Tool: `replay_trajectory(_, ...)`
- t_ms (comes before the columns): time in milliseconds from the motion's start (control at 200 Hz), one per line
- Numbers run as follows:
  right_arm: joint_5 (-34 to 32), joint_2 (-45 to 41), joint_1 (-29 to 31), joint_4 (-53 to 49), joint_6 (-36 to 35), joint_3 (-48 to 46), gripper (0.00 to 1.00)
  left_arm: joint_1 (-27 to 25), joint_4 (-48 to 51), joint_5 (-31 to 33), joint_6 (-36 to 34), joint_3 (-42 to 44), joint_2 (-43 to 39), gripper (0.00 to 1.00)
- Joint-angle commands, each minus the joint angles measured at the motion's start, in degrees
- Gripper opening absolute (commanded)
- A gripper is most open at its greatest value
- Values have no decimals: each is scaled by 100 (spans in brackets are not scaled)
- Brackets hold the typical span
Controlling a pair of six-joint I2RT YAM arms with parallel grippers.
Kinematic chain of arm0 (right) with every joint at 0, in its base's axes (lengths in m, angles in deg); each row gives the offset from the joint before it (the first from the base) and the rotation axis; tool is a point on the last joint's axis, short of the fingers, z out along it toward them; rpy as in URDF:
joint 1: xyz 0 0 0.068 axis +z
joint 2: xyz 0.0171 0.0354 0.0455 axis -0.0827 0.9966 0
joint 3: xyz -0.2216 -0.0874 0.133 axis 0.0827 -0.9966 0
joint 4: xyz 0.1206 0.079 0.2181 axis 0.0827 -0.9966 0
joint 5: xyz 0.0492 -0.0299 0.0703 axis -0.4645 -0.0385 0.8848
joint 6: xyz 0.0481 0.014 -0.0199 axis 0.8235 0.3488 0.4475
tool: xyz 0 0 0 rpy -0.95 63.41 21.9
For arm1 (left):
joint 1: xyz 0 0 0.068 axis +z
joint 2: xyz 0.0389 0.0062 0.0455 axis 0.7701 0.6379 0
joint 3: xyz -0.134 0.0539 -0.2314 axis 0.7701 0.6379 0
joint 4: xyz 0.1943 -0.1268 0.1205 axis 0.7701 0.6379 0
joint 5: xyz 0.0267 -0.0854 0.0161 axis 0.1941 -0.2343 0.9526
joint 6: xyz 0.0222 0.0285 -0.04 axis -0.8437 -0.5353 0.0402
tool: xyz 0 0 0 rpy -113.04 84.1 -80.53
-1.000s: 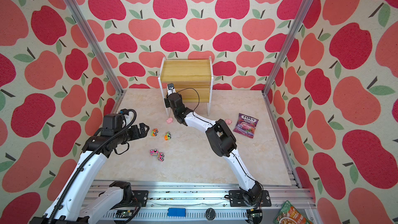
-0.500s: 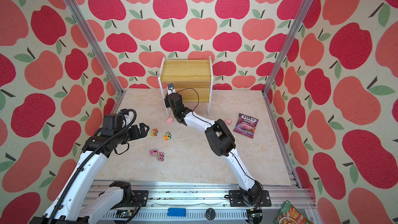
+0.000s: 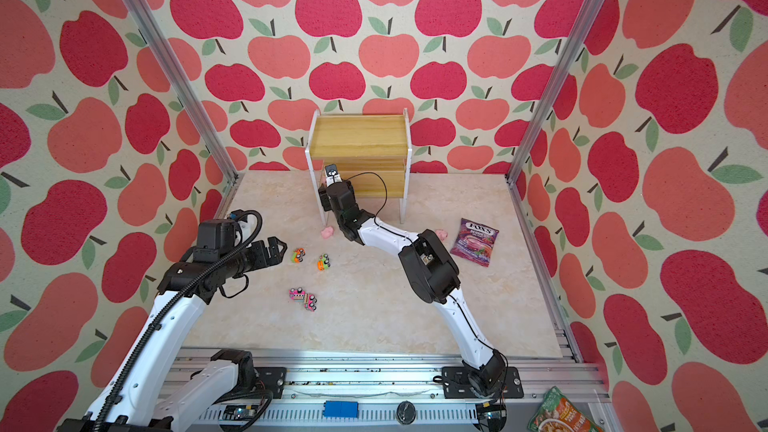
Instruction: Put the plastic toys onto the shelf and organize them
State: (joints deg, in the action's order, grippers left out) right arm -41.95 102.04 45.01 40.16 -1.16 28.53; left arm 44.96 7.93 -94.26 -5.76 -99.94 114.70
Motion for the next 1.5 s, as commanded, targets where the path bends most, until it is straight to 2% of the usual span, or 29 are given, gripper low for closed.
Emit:
replay_trajectory(0,-119,-682,50,563,-182,-537,67,100,-12,20,52,-12,-125,100)
replay_trajectory(275,-68,-2131,349,1181,-154,-2829,77,323,-37,-2,83,-2,-136,99)
replay_trajectory(395,-79,-2877,572,964,-93,-3837,78,417,-26,14,89,-1,-83,99)
replay_trajectory(520,214,-3570,649,402,241,-4658,78,492,0,69,98,-5,13,99)
replay_trajectory(730,572,-4249,558,-605,793,-5415,78,514,44,154,105,-6,229,100)
replay_trajectory(860,777,-4478,424,-504,980,-5796,77,540,44,152,199,-36,450,99)
replay_trajectory(995,1054,-4625,316,-192,1019,-6041,77,774,-128,-478,663,-225,995,99)
replay_trajectory(1161,1391,-4772,203,258,965,-6398,76,822,-483,-1085,1377,-928,1883,98)
replay_trajectory(1316,1815,-4868,57,632,1003,-6693,75,878,-874,-1402,1820,-1695,2945,84)
replay_trajectory(1461,2123,-4898,-57,782,1016,-6831,74,1066,-1345,-1686,1922,-2355,3793,39)
replay_trajectory(1496,2185,-4892,-71,801,1014,-6840,74,1128,-1523,-1864,1944,-2485,3986,31)
